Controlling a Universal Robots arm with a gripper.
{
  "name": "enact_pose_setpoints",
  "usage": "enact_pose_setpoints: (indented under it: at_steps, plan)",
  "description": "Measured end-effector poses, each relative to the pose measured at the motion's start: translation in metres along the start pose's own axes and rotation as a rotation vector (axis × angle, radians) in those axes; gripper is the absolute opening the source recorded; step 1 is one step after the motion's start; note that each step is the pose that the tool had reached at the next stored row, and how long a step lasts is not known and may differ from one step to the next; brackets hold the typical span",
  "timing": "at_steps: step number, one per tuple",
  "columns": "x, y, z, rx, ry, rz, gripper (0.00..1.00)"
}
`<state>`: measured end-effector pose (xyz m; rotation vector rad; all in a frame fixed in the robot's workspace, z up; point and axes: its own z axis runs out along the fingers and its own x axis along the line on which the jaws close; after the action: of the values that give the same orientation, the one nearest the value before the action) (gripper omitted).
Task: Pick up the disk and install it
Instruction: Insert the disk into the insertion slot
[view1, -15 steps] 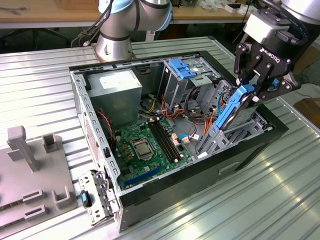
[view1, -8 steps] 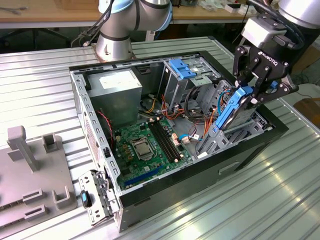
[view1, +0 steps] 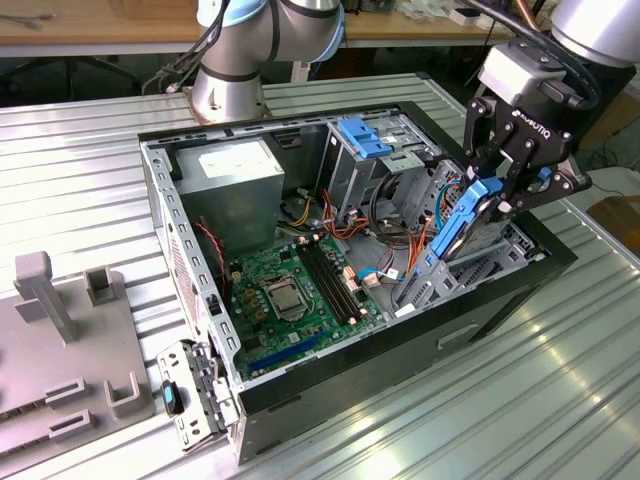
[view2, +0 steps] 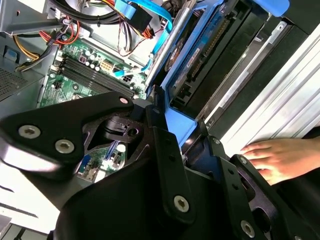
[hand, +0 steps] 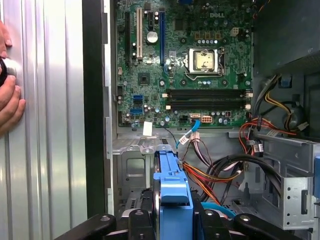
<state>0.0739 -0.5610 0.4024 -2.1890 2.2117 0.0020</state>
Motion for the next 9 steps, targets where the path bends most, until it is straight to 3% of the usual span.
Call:
enact_pose_setpoints:
  at_steps: [9]
  plan:
    - [0.0004, 0.0001, 0.006, 0.0026, -0.0018, 0.0, 0.37]
